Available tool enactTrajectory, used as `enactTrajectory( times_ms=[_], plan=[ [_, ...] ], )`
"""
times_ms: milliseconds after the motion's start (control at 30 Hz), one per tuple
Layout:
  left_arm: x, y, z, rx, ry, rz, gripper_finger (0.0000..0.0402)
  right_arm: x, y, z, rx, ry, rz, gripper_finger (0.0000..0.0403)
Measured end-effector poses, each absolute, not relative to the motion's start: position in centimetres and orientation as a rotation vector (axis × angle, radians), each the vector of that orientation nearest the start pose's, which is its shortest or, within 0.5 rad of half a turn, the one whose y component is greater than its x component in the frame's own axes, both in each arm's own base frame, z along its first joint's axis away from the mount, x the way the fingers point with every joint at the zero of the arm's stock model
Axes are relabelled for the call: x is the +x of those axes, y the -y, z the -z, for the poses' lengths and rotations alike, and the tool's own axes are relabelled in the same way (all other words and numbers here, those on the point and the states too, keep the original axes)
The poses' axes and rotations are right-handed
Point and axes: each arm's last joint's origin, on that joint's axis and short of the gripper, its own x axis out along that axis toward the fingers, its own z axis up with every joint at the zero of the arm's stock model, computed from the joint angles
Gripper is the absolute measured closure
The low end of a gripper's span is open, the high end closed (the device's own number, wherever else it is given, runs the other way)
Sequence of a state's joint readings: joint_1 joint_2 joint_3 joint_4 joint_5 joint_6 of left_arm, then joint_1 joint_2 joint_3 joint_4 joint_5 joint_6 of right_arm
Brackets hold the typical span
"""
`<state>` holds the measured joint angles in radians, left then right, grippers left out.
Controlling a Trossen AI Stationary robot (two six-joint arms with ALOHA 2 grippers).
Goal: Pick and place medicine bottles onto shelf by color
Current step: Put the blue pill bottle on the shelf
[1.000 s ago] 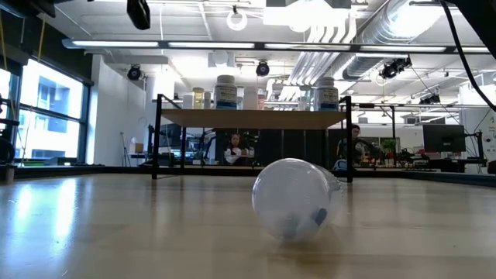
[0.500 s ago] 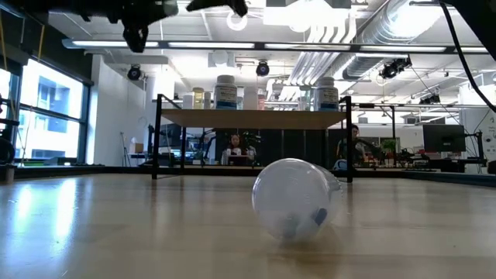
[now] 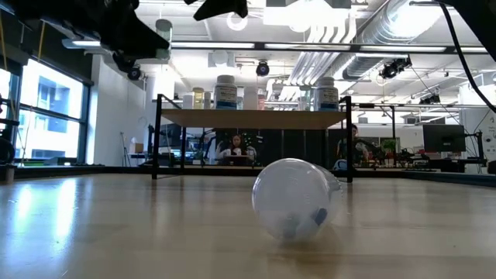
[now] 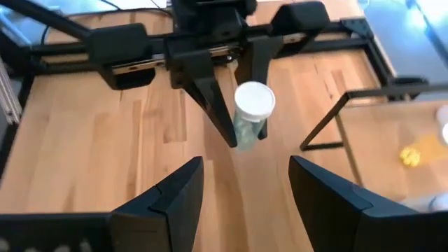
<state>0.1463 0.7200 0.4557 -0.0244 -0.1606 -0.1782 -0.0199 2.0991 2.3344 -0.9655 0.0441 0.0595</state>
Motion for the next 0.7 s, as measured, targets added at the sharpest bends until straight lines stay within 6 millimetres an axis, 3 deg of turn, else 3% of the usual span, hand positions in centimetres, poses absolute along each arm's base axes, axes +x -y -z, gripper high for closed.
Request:
enactTrajectory(
  times_ms=[367, 700],
  plan=[
    [16.4, -2.9, -24.4, -0.164, -0.264, -0.343, 0.0314, 45.7, 3.1, -38.9, -0.014, -0.605, -0.035, 0.0200],
    [17.5, -2.6, -24.1, -0.159, -0.249, -0.370, 0.0314, 47.0, 3.1, -37.4, -0.003, -0.529, -0.078, 0.0200]
  ],
)
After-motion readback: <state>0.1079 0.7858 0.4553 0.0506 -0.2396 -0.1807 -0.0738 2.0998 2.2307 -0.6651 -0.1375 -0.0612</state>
